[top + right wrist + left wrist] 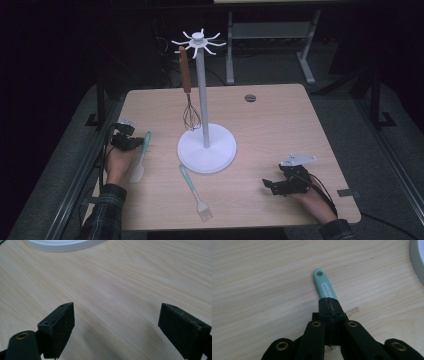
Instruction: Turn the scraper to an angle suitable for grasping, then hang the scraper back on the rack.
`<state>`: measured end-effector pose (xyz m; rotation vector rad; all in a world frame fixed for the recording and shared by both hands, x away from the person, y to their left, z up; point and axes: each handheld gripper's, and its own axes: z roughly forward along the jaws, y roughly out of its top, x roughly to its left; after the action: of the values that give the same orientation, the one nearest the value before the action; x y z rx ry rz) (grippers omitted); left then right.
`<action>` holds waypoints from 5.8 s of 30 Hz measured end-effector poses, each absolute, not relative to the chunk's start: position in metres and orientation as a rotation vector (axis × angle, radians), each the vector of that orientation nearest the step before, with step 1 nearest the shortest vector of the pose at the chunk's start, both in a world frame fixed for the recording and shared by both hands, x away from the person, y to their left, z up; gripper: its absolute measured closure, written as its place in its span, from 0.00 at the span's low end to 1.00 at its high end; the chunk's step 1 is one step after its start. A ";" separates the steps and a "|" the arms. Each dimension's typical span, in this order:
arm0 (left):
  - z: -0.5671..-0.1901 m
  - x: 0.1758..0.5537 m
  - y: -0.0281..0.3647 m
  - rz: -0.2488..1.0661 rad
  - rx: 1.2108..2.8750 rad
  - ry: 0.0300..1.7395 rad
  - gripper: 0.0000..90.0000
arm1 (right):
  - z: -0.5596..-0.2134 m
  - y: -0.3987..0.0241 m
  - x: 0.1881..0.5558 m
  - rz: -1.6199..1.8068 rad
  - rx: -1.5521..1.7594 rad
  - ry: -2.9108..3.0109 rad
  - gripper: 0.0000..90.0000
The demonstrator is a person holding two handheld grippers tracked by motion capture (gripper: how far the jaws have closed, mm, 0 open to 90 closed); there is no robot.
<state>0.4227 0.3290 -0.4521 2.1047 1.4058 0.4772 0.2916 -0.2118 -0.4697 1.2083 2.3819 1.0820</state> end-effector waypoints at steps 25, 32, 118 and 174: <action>-0.459 0.423 0.307 0.375 2.137 1.275 1.00 | -0.471 -0.213 0.294 1.076 1.205 2.385 0.15; -0.458 0.420 0.293 0.346 2.170 1.219 1.00 | -0.471 -0.212 0.293 1.077 1.204 2.385 0.15; -0.457 0.347 0.307 0.333 2.139 1.169 0.91 | -0.470 -0.213 0.294 1.081 1.205 2.377 0.15; -0.401 0.289 0.194 0.082 1.984 0.713 0.92 | -0.450 -0.165 0.286 1.314 1.185 2.475 0.14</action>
<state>0.2888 0.1941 -0.4013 1.9835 0.7126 0.0825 0.2864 -0.1647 -0.4505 1.1851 2.4752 1.3139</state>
